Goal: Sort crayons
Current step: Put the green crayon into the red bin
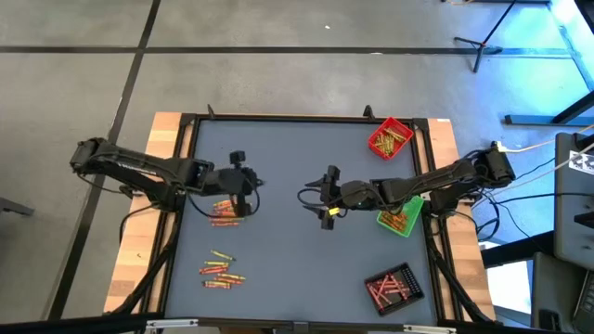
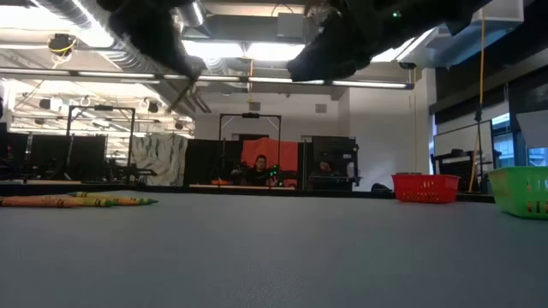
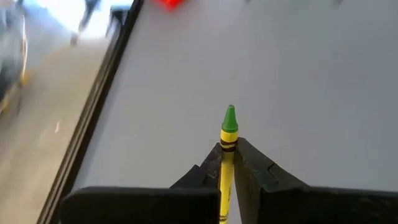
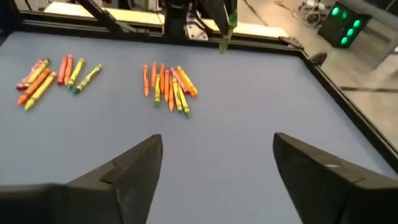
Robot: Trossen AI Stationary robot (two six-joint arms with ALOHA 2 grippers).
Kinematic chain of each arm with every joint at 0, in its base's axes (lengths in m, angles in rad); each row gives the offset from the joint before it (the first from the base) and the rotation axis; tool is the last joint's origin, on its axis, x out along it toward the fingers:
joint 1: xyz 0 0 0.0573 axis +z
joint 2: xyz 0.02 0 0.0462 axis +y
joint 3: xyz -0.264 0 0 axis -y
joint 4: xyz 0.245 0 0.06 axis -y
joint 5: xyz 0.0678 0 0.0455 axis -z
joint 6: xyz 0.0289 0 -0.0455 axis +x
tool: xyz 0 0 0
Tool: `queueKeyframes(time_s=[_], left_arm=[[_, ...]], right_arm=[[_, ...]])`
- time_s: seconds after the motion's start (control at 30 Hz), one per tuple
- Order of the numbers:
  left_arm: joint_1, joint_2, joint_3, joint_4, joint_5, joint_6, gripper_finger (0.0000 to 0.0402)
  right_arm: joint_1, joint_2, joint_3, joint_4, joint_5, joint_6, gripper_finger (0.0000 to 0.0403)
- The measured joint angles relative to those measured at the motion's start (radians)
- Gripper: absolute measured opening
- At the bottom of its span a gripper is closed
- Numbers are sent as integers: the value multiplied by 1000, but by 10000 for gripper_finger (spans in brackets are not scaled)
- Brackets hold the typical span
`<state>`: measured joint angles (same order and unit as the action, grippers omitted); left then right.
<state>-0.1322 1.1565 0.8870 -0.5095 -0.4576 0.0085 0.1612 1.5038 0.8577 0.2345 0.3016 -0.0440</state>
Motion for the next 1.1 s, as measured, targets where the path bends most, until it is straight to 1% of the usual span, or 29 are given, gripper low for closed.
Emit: queueKeyframes(time_s=[0.17, 0.27, 0.3, 0.37, 0.47, 0.57, 0.63, 0.73, 0.87, 0.97, 1.1], left_arm=[[-27, 10, -88, 328, 43, 128, 8], [-27, 9, -156, 532, 105, 165, 8], [-27, 10, -180, 589, 121, 176, 8], [-27, 11, -221, 711, 142, 187, 8], [-27, 11, -271, 838, 173, 187, 8], [-27, 13, -314, 938, 212, 187, 8], [-27, 17, -338, 1003, 218, 186, 8], [-27, 39, -360, 1088, 240, 185, 8], [-29, 62, -360, 1105, 254, 186, 8], [-29, 63, -361, 1102, 255, 186, 8], [-29, 64, -361, 1100, 263, 185, 8]], right_arm=[[2, 35, -1, 79, -20, -56, 320], [2, 62, 1, 169, -46, -75, 320], [2, 67, -1, 175, -51, -84, 320], [2, 95, -1, 251, -59, -98, 321], [2, 126, 1, 309, -60, -119, 318], [2, 160, 15, 362, -61, -125, 303], [2, 192, 41, 404, -74, -126, 287], [2, 234, 74, 414, -85, -134, 255], [2, 278, 124, 417, -86, -148, 203], [2, 286, 138, 409, -89, -158, 152], [2, 286, 145, 409, -93, -174, 71]])
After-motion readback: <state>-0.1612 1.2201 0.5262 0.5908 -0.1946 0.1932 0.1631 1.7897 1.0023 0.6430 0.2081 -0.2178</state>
